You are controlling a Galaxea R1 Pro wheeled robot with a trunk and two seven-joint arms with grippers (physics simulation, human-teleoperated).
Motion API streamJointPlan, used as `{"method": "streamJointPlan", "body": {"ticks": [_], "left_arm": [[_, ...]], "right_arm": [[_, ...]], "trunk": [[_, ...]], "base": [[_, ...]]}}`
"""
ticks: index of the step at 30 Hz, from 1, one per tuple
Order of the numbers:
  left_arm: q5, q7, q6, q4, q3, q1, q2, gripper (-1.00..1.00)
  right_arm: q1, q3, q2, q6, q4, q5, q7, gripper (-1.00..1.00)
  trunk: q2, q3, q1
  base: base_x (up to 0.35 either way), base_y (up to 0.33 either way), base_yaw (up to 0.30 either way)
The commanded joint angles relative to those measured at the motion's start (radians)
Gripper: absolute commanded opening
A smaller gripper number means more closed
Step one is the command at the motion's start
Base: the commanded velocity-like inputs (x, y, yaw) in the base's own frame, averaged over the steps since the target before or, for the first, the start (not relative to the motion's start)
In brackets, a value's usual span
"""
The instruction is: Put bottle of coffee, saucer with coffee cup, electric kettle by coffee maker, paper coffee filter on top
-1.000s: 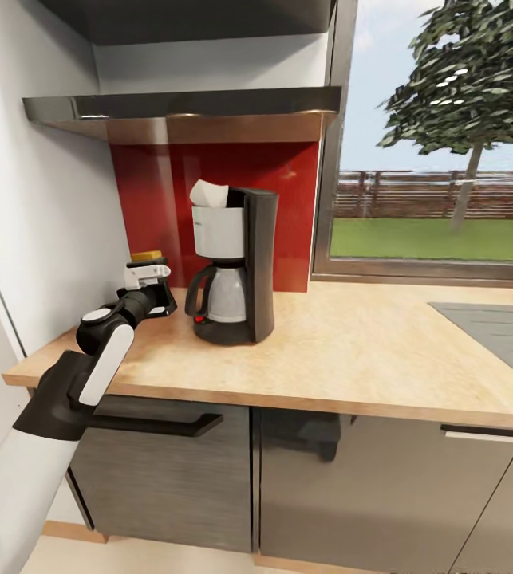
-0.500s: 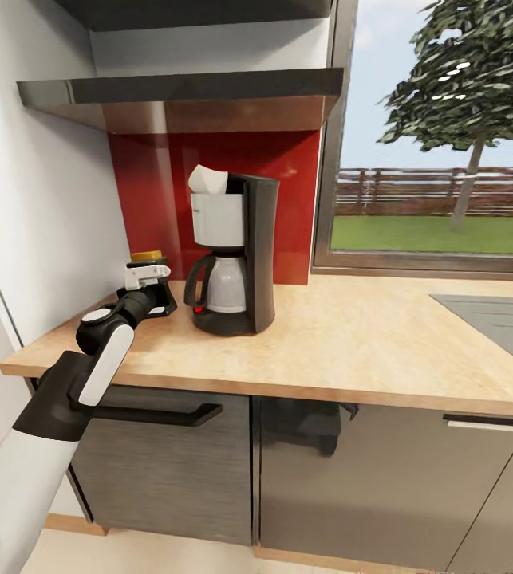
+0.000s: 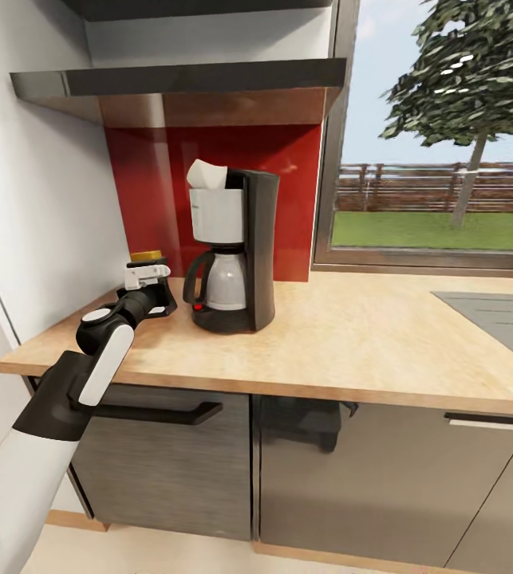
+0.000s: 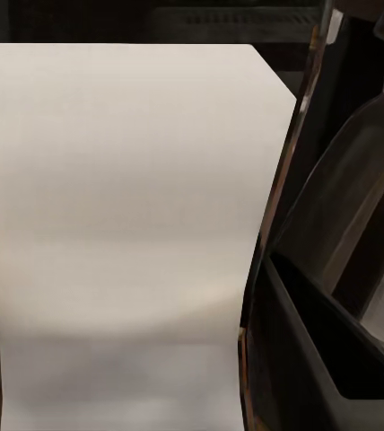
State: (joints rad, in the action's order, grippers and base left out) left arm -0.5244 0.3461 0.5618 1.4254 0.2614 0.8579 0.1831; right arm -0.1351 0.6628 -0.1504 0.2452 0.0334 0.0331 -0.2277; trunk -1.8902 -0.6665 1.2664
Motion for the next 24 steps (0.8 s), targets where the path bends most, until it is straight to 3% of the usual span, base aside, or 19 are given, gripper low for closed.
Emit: {"method": "streamJointPlan", "body": {"ticks": [1, 24], "left_arm": [[-0.008, 0.008, 0.003, 0.001, 0.002, 0.001, 0.001, -1.0], [-0.008, 0.008, 0.003, 0.005, 0.002, 0.001, 0.002, -1.0]], "right_arm": [[-0.001, 0.003, 0.0, 0.007, 0.003, 0.004, -0.004, 1.0], [-0.001, 0.001, 0.002, 0.006, 0.003, 0.004, -0.004, 1.0]], "trunk": [[-0.001, -0.001, 0.0], [-0.001, -0.007, 0.0]], "base": [[0.116, 0.0, 0.0], [0.02, 0.0, 0.0]]}}
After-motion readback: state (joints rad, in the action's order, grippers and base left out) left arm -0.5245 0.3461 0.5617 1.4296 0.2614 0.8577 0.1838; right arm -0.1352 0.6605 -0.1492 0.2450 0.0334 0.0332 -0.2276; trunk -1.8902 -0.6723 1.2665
